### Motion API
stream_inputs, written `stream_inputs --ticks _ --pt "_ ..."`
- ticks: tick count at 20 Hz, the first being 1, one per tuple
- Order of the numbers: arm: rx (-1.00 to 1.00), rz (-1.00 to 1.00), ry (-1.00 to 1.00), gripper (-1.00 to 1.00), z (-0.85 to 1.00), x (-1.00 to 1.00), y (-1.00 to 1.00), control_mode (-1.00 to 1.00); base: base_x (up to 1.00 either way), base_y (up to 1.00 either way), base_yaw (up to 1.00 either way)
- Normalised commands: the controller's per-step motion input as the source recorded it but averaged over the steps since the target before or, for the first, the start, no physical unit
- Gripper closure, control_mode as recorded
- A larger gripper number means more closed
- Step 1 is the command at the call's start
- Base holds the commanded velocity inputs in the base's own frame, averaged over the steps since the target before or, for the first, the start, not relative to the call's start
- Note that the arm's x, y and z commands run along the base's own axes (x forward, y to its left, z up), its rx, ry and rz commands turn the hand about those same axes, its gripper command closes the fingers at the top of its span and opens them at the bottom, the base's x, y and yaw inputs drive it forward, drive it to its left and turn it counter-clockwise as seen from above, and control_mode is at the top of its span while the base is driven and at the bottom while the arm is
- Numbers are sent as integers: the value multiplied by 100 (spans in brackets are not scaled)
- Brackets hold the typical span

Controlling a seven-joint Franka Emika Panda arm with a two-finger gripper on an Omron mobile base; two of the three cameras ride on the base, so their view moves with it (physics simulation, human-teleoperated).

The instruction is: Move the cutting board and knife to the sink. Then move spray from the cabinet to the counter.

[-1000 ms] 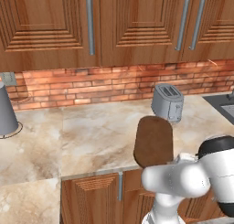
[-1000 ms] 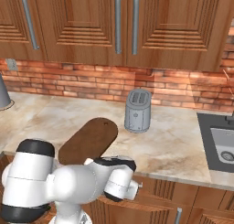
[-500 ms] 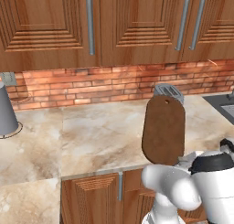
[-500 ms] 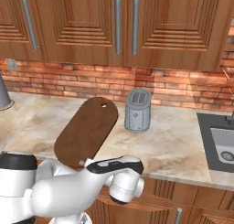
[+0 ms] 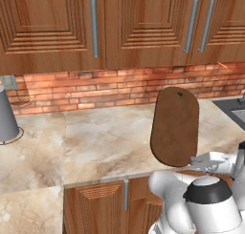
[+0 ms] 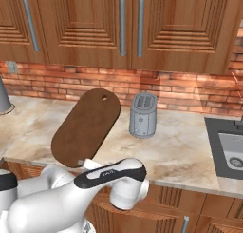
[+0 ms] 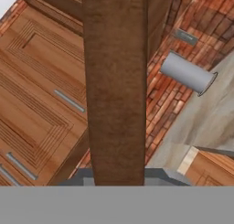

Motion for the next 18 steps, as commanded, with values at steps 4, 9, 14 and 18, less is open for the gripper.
stream_inputs --ticks 4,9,14,18 --pt "0 0 0 100 0 0 0 -100 0 0 0" --pt "0 -3 0 100 3 0 -15 -100 0 0 0" --pt "2 -6 0 100 16 0 -39 -100 0 0 0" --pt "2 -3 0 100 9 0 -26 100 0 -33 -3"
